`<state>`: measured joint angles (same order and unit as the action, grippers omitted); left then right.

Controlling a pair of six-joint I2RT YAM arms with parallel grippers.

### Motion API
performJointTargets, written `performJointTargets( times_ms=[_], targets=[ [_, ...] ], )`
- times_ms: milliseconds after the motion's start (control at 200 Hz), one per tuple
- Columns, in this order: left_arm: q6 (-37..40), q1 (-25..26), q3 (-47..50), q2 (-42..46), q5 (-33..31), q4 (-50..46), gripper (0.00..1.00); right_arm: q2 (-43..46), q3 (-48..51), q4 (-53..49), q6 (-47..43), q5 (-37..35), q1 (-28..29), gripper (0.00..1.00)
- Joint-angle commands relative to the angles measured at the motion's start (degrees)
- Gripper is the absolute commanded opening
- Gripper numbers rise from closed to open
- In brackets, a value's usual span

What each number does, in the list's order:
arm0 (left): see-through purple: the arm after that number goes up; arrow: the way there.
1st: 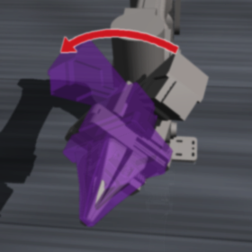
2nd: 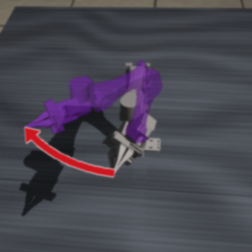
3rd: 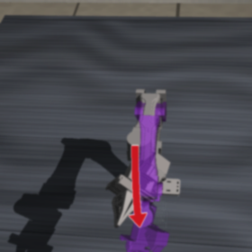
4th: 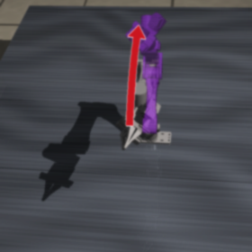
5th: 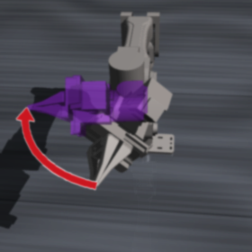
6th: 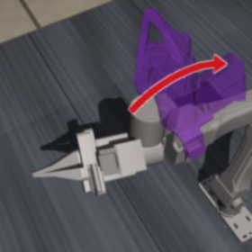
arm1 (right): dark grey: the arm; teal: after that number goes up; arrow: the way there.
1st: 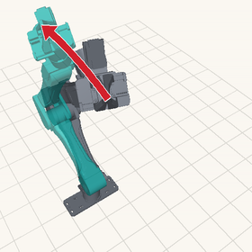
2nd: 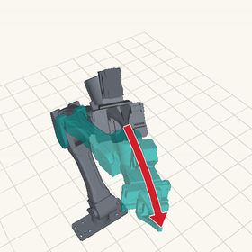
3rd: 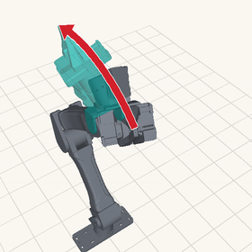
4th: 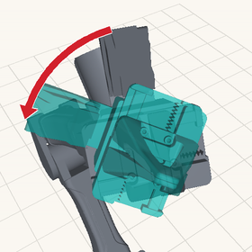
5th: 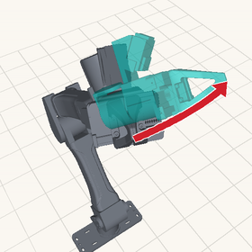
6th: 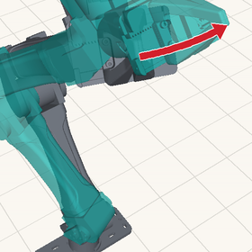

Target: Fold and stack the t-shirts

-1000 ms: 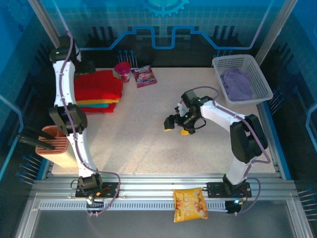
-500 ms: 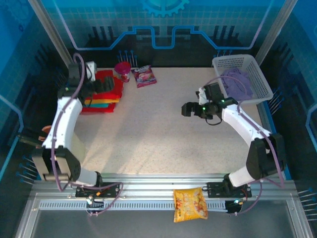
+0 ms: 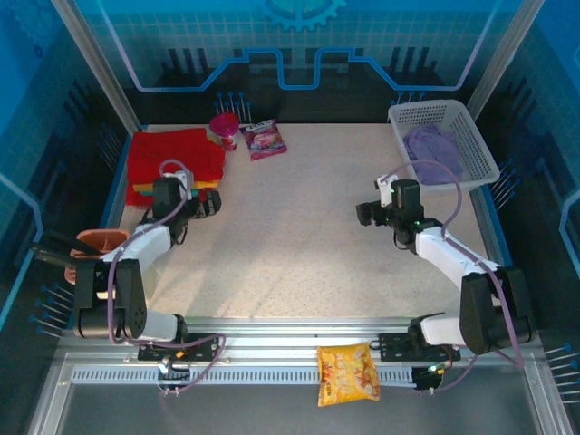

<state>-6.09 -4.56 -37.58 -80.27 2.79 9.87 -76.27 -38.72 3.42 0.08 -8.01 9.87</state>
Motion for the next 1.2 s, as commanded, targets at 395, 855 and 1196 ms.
performJointTargets(
  times_ms=[395, 855, 1196],
  targets=[
    [2.3, 1.6, 20.4, -8.2, -5.4, 50.9, 0.99, -12.0, 16.8, 49.5, 1.3, 4.4, -7.6, 1.0],
    [6.1, 4.1, 15.2, -8.3, -4.0, 41.1, 0.99, -11.9, 16.0, 47.6, -0.2, 3.6, -6.4, 1.0],
    [6.1, 4.1, 15.2, -8.4, -4.1, 41.5, 0.99, -12.0, 15.6, 47.1, -1.0, 5.6, -6.5, 1.0]
  ],
)
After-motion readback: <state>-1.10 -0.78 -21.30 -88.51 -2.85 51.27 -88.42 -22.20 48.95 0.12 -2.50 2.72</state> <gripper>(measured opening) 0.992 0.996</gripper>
